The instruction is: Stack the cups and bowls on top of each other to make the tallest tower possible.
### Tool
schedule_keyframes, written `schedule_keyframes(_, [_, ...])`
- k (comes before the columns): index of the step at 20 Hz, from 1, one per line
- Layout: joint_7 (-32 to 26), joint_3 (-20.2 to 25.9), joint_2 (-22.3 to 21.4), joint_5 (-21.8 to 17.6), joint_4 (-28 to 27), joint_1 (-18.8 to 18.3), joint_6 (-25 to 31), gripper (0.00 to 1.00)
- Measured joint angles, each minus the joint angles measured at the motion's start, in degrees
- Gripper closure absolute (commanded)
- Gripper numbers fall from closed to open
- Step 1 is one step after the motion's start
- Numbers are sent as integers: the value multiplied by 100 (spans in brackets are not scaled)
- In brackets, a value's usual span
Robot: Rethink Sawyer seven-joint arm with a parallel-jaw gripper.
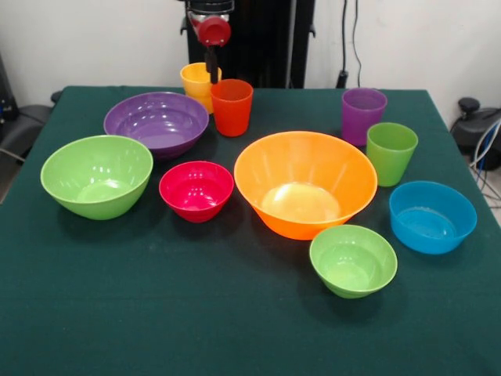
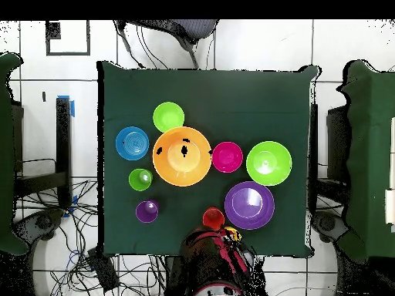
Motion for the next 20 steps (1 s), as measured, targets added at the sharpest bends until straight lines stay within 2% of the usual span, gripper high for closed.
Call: schedule_keyframes(20, [0, 118, -35, -282, 120, -25, 144, 0])
